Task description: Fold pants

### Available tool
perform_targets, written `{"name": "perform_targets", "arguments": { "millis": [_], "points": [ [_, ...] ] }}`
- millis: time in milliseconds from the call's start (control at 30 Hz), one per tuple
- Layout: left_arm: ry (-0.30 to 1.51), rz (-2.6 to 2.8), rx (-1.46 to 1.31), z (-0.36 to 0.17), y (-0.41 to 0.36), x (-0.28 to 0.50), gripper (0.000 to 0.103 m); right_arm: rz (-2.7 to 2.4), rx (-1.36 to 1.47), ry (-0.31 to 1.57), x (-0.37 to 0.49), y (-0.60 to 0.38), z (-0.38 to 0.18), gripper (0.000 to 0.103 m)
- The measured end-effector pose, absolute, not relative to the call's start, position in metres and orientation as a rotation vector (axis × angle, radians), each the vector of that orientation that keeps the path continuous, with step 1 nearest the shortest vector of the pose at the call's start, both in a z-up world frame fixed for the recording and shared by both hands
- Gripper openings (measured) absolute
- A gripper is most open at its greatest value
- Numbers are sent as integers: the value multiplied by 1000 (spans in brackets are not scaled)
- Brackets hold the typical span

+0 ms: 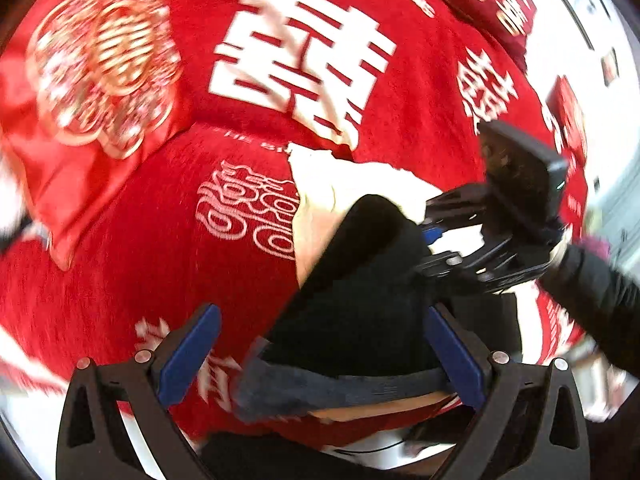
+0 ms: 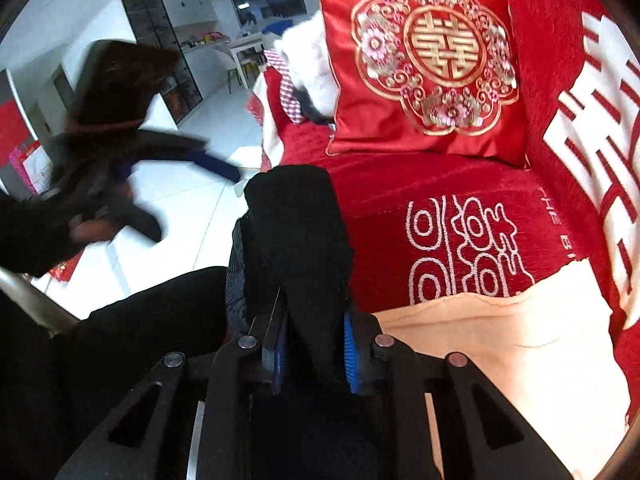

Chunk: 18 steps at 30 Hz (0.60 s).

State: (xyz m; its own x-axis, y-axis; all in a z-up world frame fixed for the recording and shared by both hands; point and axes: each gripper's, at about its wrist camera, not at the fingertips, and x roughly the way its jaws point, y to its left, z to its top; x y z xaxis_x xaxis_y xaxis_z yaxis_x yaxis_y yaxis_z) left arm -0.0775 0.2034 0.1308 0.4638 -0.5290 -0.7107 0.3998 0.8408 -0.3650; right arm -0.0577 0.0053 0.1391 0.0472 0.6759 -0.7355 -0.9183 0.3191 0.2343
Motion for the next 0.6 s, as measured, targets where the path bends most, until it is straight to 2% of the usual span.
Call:
{"name": "perform_targets", "arguments": {
  "millis": [300,333,367,400,433,467,533,600],
  "points": [
    [1138,-801,17,70,118,-42,101,1241,-329,899,-65,-4,141,25],
    [1152,-788,40,67,112,-43,99,1229,-328,913,-64,-4,140,26],
    [1173,-786,56,64,107,-45,71,1191,-324,942,-62,-6,139,30],
    [1196,-791,56,62,105,-47,57,1153,-294,954,-58,-11,140,40],
    [1227,-776,57,58,104,-48,45,1111,-247,942,-56,-21,146,44],
    [1238,-753,63,56,103,-49,38,1062,-174,924,-54,-37,153,46],
    [1235,-711,69,55,103,-51,38,969,-64,906,-60,-68,161,52],
    [1229,-686,72,60,100,-54,37,910,-126,919,-88,-83,155,52]
  ]
}}
